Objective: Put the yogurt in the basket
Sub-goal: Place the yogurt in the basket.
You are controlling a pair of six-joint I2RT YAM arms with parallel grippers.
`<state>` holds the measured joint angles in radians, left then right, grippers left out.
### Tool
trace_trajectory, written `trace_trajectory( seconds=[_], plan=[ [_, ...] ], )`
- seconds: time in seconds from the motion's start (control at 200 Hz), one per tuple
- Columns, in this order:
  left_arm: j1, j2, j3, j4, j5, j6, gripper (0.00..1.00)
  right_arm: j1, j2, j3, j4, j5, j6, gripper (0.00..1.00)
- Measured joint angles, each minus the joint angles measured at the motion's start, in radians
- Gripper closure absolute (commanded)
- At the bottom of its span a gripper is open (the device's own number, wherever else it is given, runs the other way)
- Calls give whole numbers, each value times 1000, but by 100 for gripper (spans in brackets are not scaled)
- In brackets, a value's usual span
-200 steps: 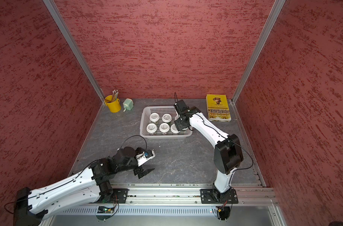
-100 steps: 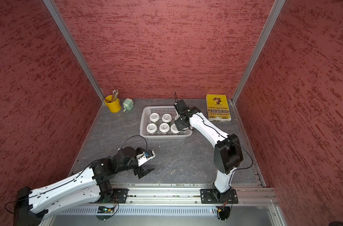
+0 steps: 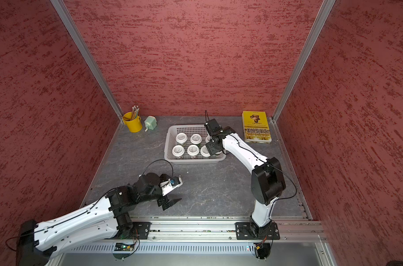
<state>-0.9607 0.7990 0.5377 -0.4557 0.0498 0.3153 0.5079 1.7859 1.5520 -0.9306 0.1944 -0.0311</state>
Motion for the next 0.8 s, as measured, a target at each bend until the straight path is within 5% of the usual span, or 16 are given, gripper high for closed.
trace_trajectory(
  seconds=[0.796],
  plan=[
    [-5,0,0,0,-6,8,0,0,70,-44,63,-3,-30,25]
  ],
)
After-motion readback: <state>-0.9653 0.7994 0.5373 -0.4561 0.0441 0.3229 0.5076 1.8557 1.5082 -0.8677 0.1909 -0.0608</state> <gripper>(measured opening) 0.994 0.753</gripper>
